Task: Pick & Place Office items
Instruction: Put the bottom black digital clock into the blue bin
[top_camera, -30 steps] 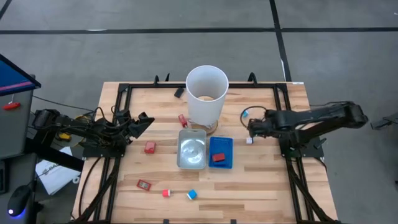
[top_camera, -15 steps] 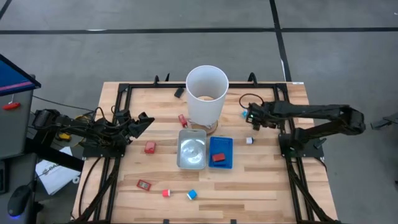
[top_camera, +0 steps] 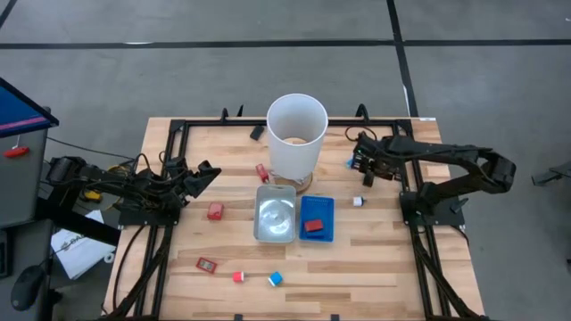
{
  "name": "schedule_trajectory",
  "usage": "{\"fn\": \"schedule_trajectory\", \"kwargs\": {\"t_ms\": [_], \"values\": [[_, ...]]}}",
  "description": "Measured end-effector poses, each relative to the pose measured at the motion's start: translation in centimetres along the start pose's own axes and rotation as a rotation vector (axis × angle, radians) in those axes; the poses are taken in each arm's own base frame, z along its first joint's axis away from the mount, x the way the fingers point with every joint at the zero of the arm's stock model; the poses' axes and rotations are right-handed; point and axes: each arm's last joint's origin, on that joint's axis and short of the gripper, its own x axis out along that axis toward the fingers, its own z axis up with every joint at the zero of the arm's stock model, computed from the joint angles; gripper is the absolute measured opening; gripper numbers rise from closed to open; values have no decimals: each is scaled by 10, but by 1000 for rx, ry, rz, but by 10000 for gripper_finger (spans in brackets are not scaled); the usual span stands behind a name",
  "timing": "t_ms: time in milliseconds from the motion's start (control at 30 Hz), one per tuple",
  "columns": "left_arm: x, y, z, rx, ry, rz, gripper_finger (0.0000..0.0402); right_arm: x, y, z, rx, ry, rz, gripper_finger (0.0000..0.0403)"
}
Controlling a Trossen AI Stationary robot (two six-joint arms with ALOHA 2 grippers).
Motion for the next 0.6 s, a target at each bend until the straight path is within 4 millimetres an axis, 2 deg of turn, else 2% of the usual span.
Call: {"fn": "schedule_trajectory", "kwargs": {"t_ms": [267,600], "values": [[0,0,0,6,1,-1,176,20,-12,-1,33,117,16,235],[0,0,0,5,2,-3,176,22,-11,-1,33,112,39,235]]}}
